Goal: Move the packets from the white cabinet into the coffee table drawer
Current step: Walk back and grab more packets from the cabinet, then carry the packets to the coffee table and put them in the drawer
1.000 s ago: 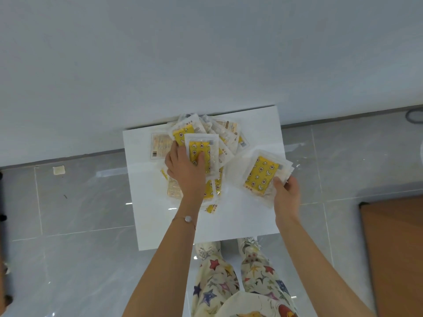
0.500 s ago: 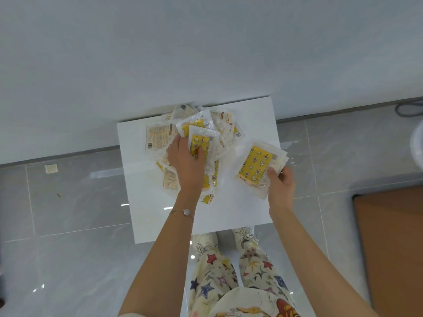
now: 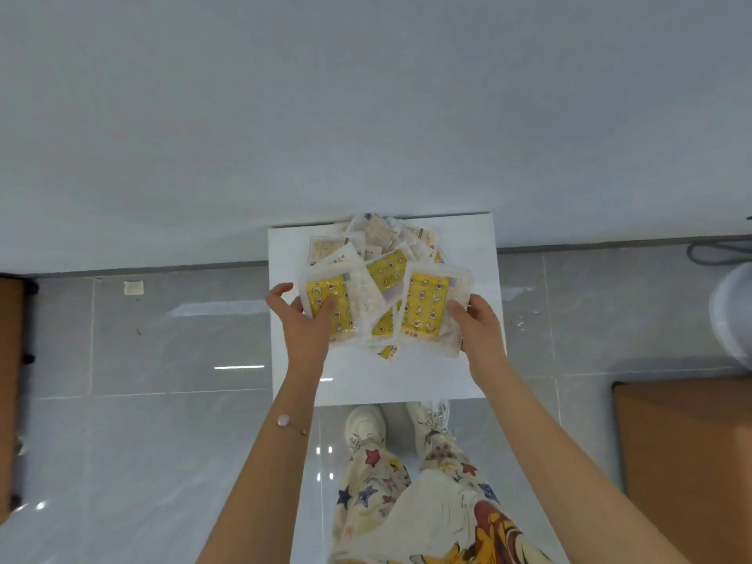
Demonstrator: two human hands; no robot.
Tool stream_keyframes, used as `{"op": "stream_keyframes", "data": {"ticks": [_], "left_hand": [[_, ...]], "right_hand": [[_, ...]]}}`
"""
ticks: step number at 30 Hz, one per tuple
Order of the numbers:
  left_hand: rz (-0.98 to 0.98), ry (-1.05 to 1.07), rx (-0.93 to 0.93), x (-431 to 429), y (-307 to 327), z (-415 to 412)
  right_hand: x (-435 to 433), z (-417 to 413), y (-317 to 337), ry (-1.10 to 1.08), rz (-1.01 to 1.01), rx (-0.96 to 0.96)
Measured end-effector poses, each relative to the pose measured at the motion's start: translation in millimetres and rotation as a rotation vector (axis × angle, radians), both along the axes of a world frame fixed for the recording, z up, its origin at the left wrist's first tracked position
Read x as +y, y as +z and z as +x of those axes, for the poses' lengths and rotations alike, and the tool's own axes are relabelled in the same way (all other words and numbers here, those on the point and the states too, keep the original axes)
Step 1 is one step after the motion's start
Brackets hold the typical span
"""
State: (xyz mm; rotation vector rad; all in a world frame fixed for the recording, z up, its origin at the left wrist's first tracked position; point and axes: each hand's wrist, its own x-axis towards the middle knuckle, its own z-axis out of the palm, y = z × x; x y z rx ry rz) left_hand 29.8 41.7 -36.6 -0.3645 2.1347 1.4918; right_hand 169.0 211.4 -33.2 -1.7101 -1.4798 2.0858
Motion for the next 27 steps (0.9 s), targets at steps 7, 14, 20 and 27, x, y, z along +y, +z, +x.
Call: {"op": "stream_keyframes", "data": {"ticks": [7,14,20,27], "left_hand": [[0.134,0.178,-0.221,-51.0,118.5,0.5],[0.295,0.288,-0.172,-127.0,207.1,32.9],[0.299,0.584,-0.041,-231.4,252.0,75.9],[0.267,0.871,0.105,-357.2,282.2,103.2]], "right_hand": [[-1.8,-24.3,124.4,0.351,0.089,0.065],[-40.2,-36.3,209.6,0.634,0.161,0.109],[-130.8,-65.3,257.8,0.865,0.171,0.176],[-275.1,-108.7,276.8,1.171,0.152,0.233]]}}
